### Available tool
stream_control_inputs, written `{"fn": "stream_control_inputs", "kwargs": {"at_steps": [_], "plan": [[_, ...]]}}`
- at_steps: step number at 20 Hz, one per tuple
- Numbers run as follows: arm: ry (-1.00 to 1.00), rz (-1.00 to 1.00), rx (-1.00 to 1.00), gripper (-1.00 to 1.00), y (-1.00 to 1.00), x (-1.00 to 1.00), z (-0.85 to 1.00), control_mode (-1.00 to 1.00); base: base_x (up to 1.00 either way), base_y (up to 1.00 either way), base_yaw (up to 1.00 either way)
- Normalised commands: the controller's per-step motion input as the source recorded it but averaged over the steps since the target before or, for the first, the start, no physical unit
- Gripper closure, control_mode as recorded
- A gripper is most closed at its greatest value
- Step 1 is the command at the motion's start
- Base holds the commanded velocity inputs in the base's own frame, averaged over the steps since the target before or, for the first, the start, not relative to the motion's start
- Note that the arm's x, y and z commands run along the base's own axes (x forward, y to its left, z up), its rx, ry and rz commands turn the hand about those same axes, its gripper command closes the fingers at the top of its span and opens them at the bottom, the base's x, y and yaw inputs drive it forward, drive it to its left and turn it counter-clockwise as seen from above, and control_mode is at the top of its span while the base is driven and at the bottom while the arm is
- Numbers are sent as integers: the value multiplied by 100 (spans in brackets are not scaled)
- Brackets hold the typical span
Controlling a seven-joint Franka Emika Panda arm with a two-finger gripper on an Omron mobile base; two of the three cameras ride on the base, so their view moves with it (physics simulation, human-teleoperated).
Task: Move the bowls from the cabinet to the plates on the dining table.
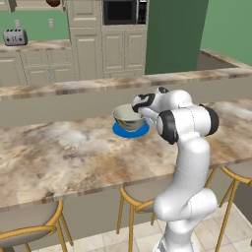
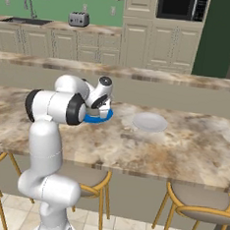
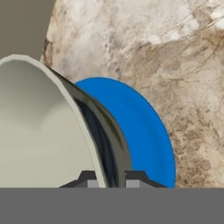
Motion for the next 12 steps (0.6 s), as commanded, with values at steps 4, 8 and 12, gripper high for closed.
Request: {"fn": "stream_control_inputs", "kwargs": {"at_steps": [4,8,12], "plan": [[0,0,0,100,2,0,0,-100,0,0,0],[0,0,0,-100,0,0,0,-100,0,0,0],[0,0,0,-100,0,0,0,-100,0,0,0]]}}
